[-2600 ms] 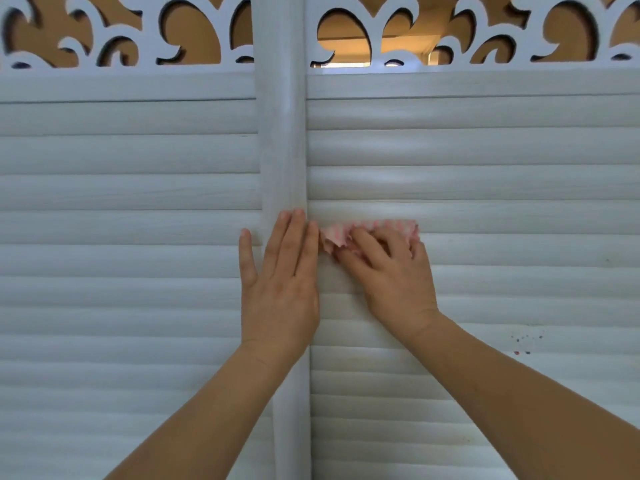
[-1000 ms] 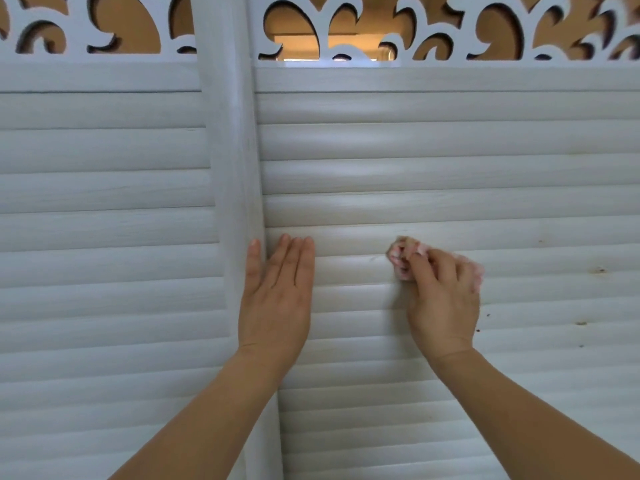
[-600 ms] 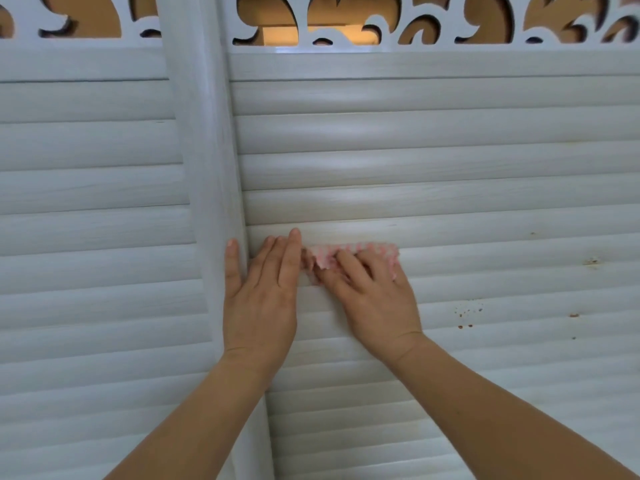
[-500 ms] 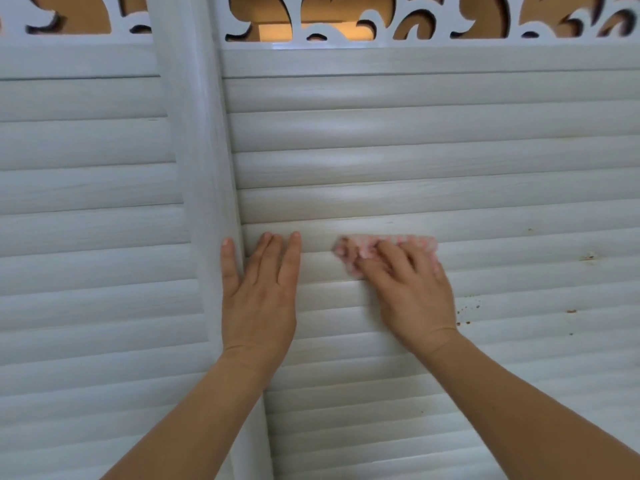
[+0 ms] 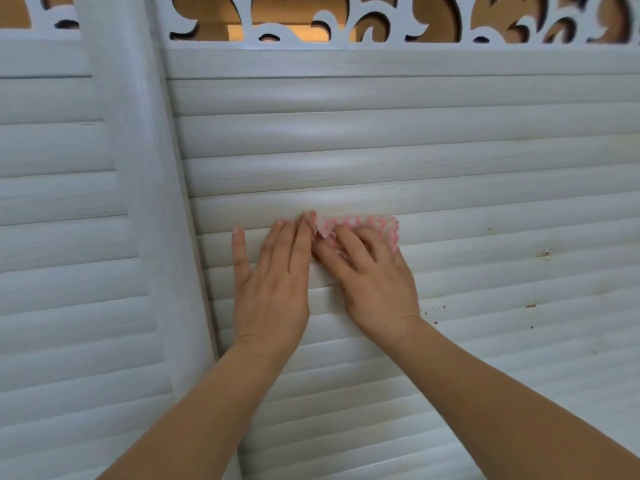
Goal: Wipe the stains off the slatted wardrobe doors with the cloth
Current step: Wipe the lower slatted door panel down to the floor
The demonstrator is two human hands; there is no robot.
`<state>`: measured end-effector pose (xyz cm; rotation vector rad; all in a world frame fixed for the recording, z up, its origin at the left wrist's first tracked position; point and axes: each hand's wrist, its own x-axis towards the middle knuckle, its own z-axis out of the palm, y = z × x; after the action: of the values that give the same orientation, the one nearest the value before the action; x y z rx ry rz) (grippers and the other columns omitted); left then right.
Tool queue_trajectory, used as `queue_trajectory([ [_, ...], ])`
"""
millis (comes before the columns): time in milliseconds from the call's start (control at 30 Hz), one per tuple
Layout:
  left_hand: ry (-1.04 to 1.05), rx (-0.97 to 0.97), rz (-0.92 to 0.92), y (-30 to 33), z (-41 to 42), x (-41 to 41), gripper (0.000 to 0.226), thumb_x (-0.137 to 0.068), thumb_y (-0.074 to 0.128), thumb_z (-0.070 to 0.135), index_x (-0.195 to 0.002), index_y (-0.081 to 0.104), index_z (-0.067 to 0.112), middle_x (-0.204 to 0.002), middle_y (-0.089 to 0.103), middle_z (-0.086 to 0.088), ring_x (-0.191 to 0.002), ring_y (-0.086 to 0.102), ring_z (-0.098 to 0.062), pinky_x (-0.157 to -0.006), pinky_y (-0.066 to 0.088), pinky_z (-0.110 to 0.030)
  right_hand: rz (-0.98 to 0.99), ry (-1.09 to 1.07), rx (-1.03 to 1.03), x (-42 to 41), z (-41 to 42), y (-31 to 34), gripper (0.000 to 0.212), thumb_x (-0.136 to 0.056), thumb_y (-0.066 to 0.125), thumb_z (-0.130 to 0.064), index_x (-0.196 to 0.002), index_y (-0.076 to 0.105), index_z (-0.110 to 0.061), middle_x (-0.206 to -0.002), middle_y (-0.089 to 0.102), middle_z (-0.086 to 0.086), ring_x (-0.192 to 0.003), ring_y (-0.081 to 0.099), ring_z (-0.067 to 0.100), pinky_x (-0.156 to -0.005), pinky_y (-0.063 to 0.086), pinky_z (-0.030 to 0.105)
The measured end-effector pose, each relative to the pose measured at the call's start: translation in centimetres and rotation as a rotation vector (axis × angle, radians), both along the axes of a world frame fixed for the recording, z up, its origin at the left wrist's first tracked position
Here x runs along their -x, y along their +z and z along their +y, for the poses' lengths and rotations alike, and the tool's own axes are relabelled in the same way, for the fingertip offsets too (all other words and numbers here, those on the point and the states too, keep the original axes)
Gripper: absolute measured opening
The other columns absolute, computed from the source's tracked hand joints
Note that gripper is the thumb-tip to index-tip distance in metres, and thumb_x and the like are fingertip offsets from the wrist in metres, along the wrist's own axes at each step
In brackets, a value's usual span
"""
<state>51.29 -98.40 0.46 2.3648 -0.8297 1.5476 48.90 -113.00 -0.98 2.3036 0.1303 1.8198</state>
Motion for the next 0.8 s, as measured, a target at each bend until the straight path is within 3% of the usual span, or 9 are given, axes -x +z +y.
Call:
queue_trajectory([
  [67,-0.015,-0.021,-0.016,0.0,-0.3,-0.1,0.069,-0.072,0.019,-0.003,-0.137,0.039,0.003,-0.133,0.053,-0.017,-0.126,0.048,-0.030,-0.110,0.001,-0.055,0.007,-0.023,-0.018,0.9,-3.2,0.1,0.051,-0.075,0.042,-0.006,-0.118,0.066,-0.018,-0.119,0.060,0.011,-0.107,0.043,0.032,-0.082,0.051,0.045],
  [200,-0.075,-0.074,-0.057,0.5,-2.3,0.1,0.072,-0.069,0.018,-0.005,-0.135,0.044,0.001,-0.132,0.054,-0.018,-0.126,0.049,-0.032,-0.109,0.007,-0.058,-0.036,-0.086,-0.369,3.0,-8.1,0.1,0.055,-0.072,0.044,0.001,-0.123,0.060,-0.013,-0.123,0.057,0.021,-0.111,0.034,0.032,-0.073,0.052,0.052],
  [267,-0.132,-0.087,-0.090,1.0,-3.8,0.3,0.070,-0.069,0.018,-0.004,-0.135,0.044,0.001,-0.132,0.054,-0.017,-0.125,0.049,-0.031,-0.108,0.007,-0.058,-0.068,-0.069,-0.472,2.7,-7.4,-0.4,0.052,-0.076,0.045,-0.001,-0.126,0.059,-0.010,-0.126,0.055,0.024,-0.115,0.034,0.034,-0.078,0.051,0.054],
  [367,-0.237,-0.084,-0.133,1.9,-6.5,0.5,0.064,-0.073,0.023,0.001,-0.135,0.040,0.005,-0.132,0.055,-0.014,-0.125,0.050,-0.028,-0.109,0.005,-0.055,-0.010,0.010,-0.290,2.2,-5.8,-0.9,0.052,-0.080,0.039,-0.005,-0.129,0.054,-0.012,-0.128,0.054,0.022,-0.118,0.042,0.039,-0.101,0.040,0.046],
  [433,-0.276,-0.081,-0.144,2.4,-8.1,0.6,0.062,-0.075,0.024,0.005,-0.136,0.039,0.007,-0.133,0.055,-0.011,-0.127,0.049,-0.026,-0.110,0.002,-0.054,0.061,0.040,-0.071,2.4,-6.5,-0.9,0.050,-0.082,0.041,-0.001,-0.129,0.051,-0.014,-0.130,0.055,0.021,-0.120,0.047,0.039,-0.103,0.039,0.044],
  [500,-0.269,-0.092,-0.142,2.3,-9.1,0.5,0.062,-0.076,0.024,0.006,-0.137,0.039,0.009,-0.134,0.055,-0.009,-0.128,0.048,-0.025,-0.108,0.003,-0.058,0.085,0.006,0.022,3.0,-8.3,-0.5,0.049,-0.083,0.043,-0.001,-0.127,0.057,-0.015,-0.131,0.055,0.018,-0.120,0.051,0.037,-0.099,0.043,0.046],
  [700,-0.158,-0.124,-0.105,0.9,-10.6,-0.4,0.074,-0.069,0.017,0.001,-0.140,0.034,0.014,-0.143,0.044,-0.011,-0.135,0.032,-0.024,-0.098,0.006,-0.075,0.101,-0.182,-0.143,5.1,-13.9,-0.4,0.055,-0.078,0.038,-0.007,-0.130,0.043,-0.024,-0.130,0.057,0.016,-0.120,0.050,0.034,-0.097,0.043,0.047],
  [800,-0.115,-0.127,-0.107,0.7,-11.2,-0.2,0.074,-0.070,0.015,0.001,-0.136,0.046,0.012,-0.142,0.044,-0.016,-0.134,0.030,-0.026,-0.095,0.010,-0.079,0.115,-0.265,-0.296,6.6,-17.4,-0.1,0.060,-0.074,0.051,0.001,-0.129,0.048,-0.022,-0.131,0.055,0.016,-0.120,0.054,0.036,-0.095,0.042,0.053],
])
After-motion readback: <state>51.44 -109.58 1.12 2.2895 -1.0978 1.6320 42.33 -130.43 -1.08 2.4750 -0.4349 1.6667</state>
